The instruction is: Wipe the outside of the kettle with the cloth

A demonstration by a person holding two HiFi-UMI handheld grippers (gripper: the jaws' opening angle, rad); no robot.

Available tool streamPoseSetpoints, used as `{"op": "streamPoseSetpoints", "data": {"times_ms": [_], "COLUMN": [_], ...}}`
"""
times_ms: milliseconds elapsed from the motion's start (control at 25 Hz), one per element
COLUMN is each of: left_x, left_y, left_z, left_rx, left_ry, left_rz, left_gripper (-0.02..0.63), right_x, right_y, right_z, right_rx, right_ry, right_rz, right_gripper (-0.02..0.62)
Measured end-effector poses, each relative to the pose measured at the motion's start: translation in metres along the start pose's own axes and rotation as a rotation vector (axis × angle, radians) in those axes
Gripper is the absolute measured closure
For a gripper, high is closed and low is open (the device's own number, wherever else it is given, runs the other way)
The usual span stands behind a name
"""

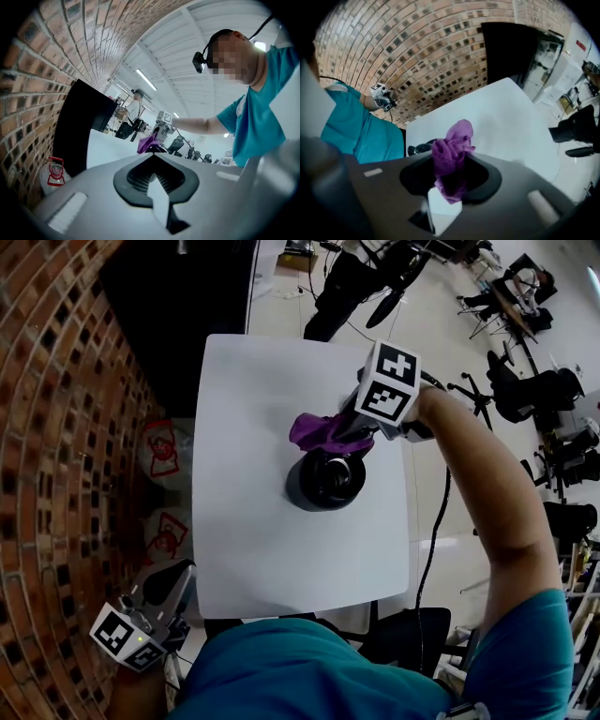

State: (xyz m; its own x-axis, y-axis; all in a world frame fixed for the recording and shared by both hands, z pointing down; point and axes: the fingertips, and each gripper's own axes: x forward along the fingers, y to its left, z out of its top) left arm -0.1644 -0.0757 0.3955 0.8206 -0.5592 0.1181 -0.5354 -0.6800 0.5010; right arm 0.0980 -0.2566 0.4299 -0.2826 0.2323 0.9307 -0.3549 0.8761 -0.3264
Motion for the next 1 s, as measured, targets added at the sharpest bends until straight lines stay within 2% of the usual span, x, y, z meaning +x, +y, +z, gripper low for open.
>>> {"op": "streamPoseSetpoints", "data": {"times_ms": [280, 400, 680, 1000], "left_x": [0.009, 0.015, 0.027, 0.028], "left_y": [0.000, -0.005, -0.017, -0.028], "left_z": [0.008, 0.010, 0.012, 0.017], "left_rx": [0.019, 0.026, 0.048, 0.066], "left_ry": [0.014, 0.018, 0.039, 0.038], "left_rz": [-0.016, -0.026, -0.053, -0.060], "left_gripper": [0.606, 0.606, 0.606, 0.606], "right_x": [-0.016, -0.017, -0.010, 0.015], "right_y": [0.032, 0.047, 0.082, 0.137], "right_z": [-0.025, -0.047, -0.077, -0.052], "right_rx": [-0.072, -0.052, 0.073, 0.089], "right_ry": [-0.350, -0.450, -0.673, -0.868], "right_rz": [-0.233, -0.288, -0.317, -0.231], "right_gripper": [0.472, 0.472, 0.472, 0.472]}}
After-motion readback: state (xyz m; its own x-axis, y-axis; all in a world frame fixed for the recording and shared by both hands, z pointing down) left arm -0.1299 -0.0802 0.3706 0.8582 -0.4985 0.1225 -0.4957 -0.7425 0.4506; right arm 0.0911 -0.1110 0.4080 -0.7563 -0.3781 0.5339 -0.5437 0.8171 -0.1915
